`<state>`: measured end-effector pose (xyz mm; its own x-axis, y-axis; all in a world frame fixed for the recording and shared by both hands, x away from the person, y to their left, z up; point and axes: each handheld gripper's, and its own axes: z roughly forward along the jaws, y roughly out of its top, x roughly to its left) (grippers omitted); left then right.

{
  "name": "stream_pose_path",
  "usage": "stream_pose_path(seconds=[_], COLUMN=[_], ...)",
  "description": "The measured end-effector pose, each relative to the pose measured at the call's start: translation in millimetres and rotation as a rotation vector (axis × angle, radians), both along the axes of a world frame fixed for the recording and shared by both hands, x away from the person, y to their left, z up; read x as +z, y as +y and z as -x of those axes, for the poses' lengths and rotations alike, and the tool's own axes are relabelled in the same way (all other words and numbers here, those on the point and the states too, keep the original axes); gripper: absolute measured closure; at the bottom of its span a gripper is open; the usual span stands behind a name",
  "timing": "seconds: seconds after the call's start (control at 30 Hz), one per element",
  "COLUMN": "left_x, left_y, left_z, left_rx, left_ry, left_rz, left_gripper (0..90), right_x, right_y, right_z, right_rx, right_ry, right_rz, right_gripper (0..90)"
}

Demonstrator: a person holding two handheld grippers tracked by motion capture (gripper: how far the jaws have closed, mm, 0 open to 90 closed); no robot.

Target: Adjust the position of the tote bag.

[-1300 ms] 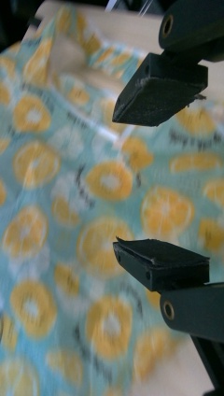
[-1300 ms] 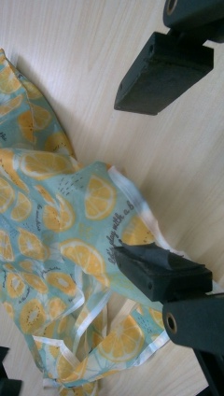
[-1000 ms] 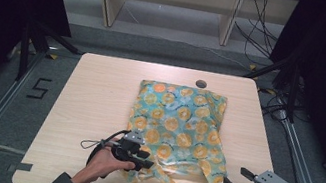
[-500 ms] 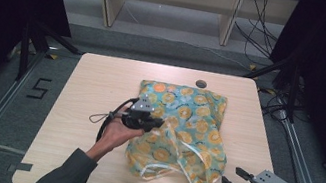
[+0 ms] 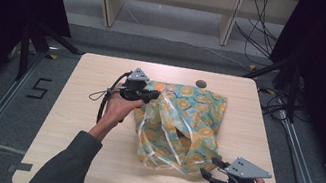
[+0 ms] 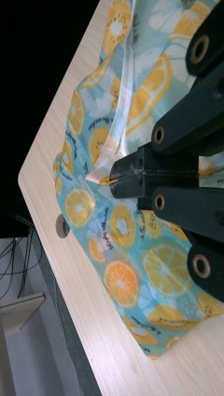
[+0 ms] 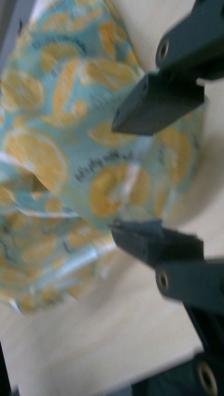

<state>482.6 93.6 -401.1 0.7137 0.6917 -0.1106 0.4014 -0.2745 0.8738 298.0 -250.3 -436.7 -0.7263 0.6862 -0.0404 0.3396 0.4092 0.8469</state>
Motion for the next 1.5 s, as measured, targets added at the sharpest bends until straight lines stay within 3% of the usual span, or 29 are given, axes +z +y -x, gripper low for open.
stream_pose_path(seconds=[0.07, 0.1, 0.17, 0.2, 0.3, 0.4, 0.43, 0.5, 0.63, 0.8, 0.87, 0.97, 1.1, 1.13, 1.2, 1.3, 1.5], left_x=[-1.2, -1.7, -3.2, -3.6, -2.8, -1.8, -1.8, -2.0, -2.8, -1.8, -1.6, -2.2, -1.6, -1.8, -2.7, -4.5, -5.7], left_y=[2.0, 2.8, 4.6, 4.7, 4.8, 4.9, 4.9, 4.8, 4.6, 6.1, 6.6, 9.0, 11.7, 12.8, 14.4, 15.7, 18.5], left_z=[-1.9, -2.2, -4.4, -4.8, -4.5, -3.8, -4.0, -4.0, -4.4, -4.0, -4.0, -4.1, -3.0, -3.2, -3.8, -5.4, -7.6], left_rx=[-0.005, 0.002, -0.002, 0.003, 0.001, -0.01, -0.01, -0.005, -0.004, -0.013, -0.011, -0.015, -0.012, -0.017, -0.02, -0.015, -0.009], left_ry=[0.004, 0.01, 0.017, 0.019, 0.017, 0.013, 0.013, 0.016, 0.015, 0.015, 0.016, 0.015, 0.01, 0.011, 0.021, 0.024, 0.028], left_rz=[0.004, 0.008, 0.02, 0.026, 0.022, 0.019, 0.019, 0.022, 0.022, 0.028, 0.026, 0.028, 0.028, 0.035, 0.042, 0.039, 0.047], left_gripper=[89.5, 89.5, 89.4, 89.4, 89.4, 89.4, 89.4, 89.4, 89.4, 89.4, 89.3, 89.4, 89.4, 89.4, 89.4, 89.4, 89.3], right_x=[3.6, 6.1, 9.5, 10.1, 11.5, 13.3, 13.9, 15.7, 17.5, 16.9, 17.4, 16.2, 14.5, 14.6, 14.6, 17.8, 24.0], right_y=[4.4, 4.2, 7.9, 9.9, 16.1, 21.1, 22.5, 23.0, 25.7, 27.5, 27.9, 28.2, 26.2, 26.7, 24.8, 22.6, 17.6], right_z=[-5.9, -11.2, -17.7, -22.9, -35.6, -43.0, -44.7, -49.0, -56.3, -74.2, -76.1, -84.1, -89.3, -87.7, -92.7, -97.4, -117.8], right_rx=[-0.025, -0.027, -0.058, -0.062, -0.047, -0.055, -0.055, -0.059, -0.043, -0.014, -0.007, 0.015, 0.04, 0.031, 0.047, 0.039, 0.014], right_ry=[-0.003, -0.026, -0.002, -0.013, -0.036, -0.071, -0.055, -0.084, -0.09, -0.06, -0.056, -0.042, -0.02, 0.009, -0.031, -0.017, -0.065], right_rz=[-0.024, -0.018, -0.038, -0.046, 0.02, 0.057, 0.049, 0.052, 0.064, 0.077, 0.082, 0.077, 0.047, 0.031, 0.036, 0.037, 0.036], right_gripper=[37.6, 35.2, 32.7, 32.4, 32.8, 33.9, 33.9, 34.0, 38.7, 56.7, 59.1, 72.3, 83.6, 85.8, 88.7, 90.0, 90.0])
